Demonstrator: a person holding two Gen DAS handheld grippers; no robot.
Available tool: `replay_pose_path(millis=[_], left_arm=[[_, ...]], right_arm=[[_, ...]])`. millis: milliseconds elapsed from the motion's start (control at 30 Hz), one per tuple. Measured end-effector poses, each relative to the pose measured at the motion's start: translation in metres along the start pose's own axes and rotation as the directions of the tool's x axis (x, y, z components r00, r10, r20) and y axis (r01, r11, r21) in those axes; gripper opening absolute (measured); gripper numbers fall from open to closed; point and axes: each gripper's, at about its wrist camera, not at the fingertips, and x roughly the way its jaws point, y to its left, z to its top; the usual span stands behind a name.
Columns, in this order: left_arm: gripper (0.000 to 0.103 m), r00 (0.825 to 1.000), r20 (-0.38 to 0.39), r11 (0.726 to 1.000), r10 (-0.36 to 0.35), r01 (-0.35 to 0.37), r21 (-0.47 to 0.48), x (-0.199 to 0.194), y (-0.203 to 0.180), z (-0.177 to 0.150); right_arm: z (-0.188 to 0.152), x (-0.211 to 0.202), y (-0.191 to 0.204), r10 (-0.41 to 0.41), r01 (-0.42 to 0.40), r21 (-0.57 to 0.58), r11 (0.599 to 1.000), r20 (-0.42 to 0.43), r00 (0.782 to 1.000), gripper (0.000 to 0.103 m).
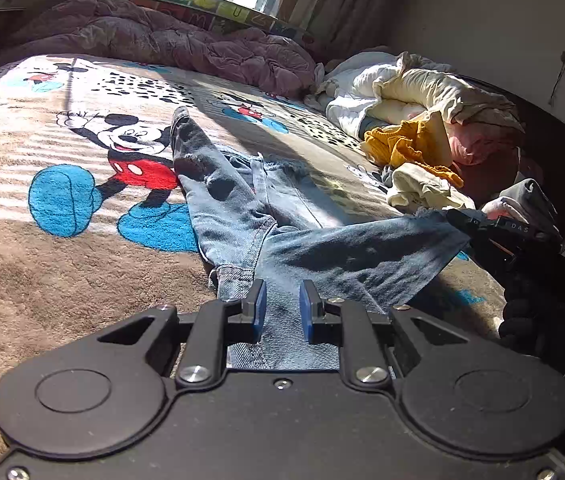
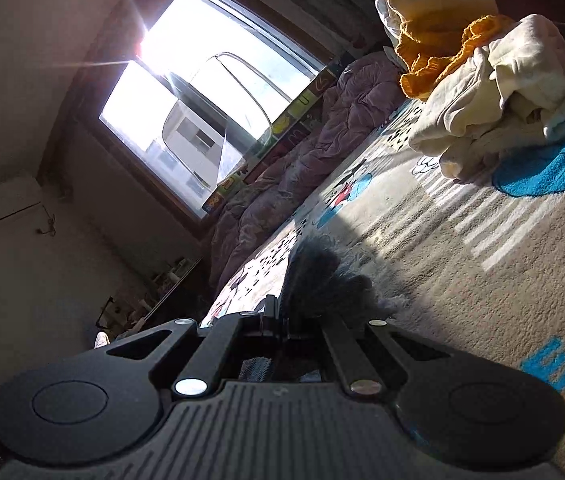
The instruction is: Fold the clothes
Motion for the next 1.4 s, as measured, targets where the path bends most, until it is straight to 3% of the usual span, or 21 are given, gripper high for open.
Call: replay_pose_path(millis=[100, 200, 267, 400, 500, 533, 600, 633, 767, 867, 967, 1000, 1033, 1067, 1133, 1200, 1300, 1400], left_arm=[[0.016, 1.000, -0.022, 1.000, 0.001, -0.001, -0.005, -0.003, -0.004, -0.009], [0.016, 0.995, -0.095, 1.000, 0.030, -0.029, 0.010, 0.006, -0.006, -0.025], [0.013, 0.991, -0.126, 0.998, 0.041, -0.047, -0.041, 0.011, 0.001, -0.033], [0.013, 1.000, 0.015, 0.999, 0.015, -0.014, -0.034, -0.017, -0.009, -0.019], [0.014, 0.995, 0.075, 0.996, 0.064, -0.059, -0.063, -0.016, -0.003, -0.015], [0.014, 0.995, 0.054, 0.995, 0.080, -0.076, -0.065, -0.010, 0.000, -0.017], [0.014, 0.985, -0.114, 0.989, 0.129, -0.136, -0.059, 0.014, 0.007, -0.024], [0.015, 0.980, -0.132, 0.987, 0.148, -0.154, -0.037, 0.016, 0.005, -0.026], [0.015, 0.991, -0.003, 0.991, 0.131, -0.131, -0.004, -0.004, -0.004, -0.003], [0.015, 0.988, 0.031, 0.988, 0.151, -0.152, 0.034, 0.005, -0.007, 0.018], [0.015, 0.986, -0.013, 0.985, 0.167, -0.167, 0.038, 0.034, -0.003, 0.027], [0.017, 0.980, -0.100, 0.985, 0.172, -0.168, 0.047, 0.051, 0.001, 0.025], [0.017, 0.963, -0.178, 0.979, 0.201, -0.189, 0.081, 0.064, 0.001, 0.022], [0.017, 0.957, -0.189, 0.973, 0.218, -0.200, 0.113, 0.067, -0.002, 0.021], [0.018, 0.975, -0.143, 0.980, 0.170, -0.152, 0.127, 0.059, -0.006, 0.034], [0.021, 0.978, -0.091, 0.977, 0.187, -0.175, 0.125, 0.061, -0.002, 0.054], [0.021, 0.964, -0.051, 0.960, 0.260, -0.252, 0.124, 0.084, 0.013, 0.089], [0.021, 0.939, -0.048, 0.934, 0.341, -0.333, 0.131, 0.121, 0.031, 0.122]], right_arm=[[0.003, 0.005, -0.002, -0.013, 0.013, 0.000, 1.000, 0.001, 1.000, 0.004], [0.002, 0.005, -0.003, -0.021, 0.021, 0.013, 1.000, -0.004, 1.000, 0.004], [0.001, 0.005, -0.003, -0.031, 0.031, 0.010, 0.999, -0.008, 0.999, 0.004], [-0.002, 0.006, -0.003, -0.066, 0.066, -0.004, 0.998, -0.027, 0.997, 0.004], [-0.003, 0.005, -0.008, -0.067, 0.068, 0.029, 0.997, -0.043, 0.997, 0.004], [-0.003, 0.005, -0.007, -0.063, 0.065, 0.028, 0.998, -0.042, 0.997, 0.004], [-0.003, 0.005, -0.007, -0.057, 0.058, 0.024, 0.998, -0.041, 0.998, 0.004], [-0.004, 0.006, -0.007, -0.060, 0.062, 0.022, 0.998, -0.044, 0.997, 0.004], [-0.005, 0.008, -0.010, -0.074, 0.075, 0.030, 0.997, -0.050, 0.996, 0.004], [-0.003, 0.008, -0.012, -0.071, 0.072, 0.034, 0.997, -0.046, 0.996, 0.004], [-0.003, 0.010, -0.014, -0.076, 0.077, 0.033, 0.996, -0.044, 0.996, 0.004], [-0.004, 0.011, -0.015, -0.079, 0.081, 0.042, 0.996, -0.048, 0.996, 0.004], [-0.004, 0.011, -0.017, -0.082, 0.085, 0.050, 0.995, -0.051, 0.995, 0.004], [-0.005, 0.012, -0.018, -0.085, 0.088, 0.057, 0.994, -0.054, 0.995, 0.004], [-0.006, 0.012, -0.018, -0.083, 0.087, 0.059, 0.994, -0.059, 0.995, 0.004], [-0.005, 0.010, -0.018, -0.076, 0.079, 0.058, 0.995, -0.053, 0.996, 0.004], [-0.004, 0.011, -0.022, -0.074, 0.078, 0.077, 0.994, -0.060, 0.996, 0.004], [-0.005, 0.012, -0.026, -0.079, 0.085, 0.098, 0.992, -0.067, 0.995, 0.004]])
